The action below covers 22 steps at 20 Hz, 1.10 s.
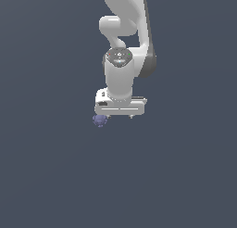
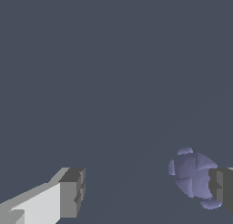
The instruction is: Pick up the object and move it to a goal position.
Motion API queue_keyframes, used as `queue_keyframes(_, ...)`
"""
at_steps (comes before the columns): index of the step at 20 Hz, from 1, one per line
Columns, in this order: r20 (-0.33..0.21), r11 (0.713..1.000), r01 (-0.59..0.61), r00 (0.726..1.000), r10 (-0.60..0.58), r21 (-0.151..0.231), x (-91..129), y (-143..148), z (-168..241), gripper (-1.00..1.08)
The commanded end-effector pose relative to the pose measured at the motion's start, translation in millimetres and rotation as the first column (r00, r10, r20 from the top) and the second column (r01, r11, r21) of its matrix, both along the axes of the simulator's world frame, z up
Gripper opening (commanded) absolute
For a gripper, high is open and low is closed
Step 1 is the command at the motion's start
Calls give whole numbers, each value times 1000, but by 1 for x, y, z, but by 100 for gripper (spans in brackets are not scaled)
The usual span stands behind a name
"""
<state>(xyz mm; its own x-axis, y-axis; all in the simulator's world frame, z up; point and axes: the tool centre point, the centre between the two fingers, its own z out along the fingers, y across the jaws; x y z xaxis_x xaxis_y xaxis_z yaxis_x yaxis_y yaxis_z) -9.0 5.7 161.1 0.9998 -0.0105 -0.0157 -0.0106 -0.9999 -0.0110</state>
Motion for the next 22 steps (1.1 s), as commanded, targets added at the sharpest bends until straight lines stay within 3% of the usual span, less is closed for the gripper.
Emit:
queue_keyframes(1, 0, 1000, 0, 1000, 0, 0, 0, 0, 0, 100)
queue_keyframes(11, 7, 999, 46, 999, -46, 9, 3, -21, 17, 100)
queue_keyframes(22, 6, 988, 151, 988, -151, 8, -7, -36, -1, 100)
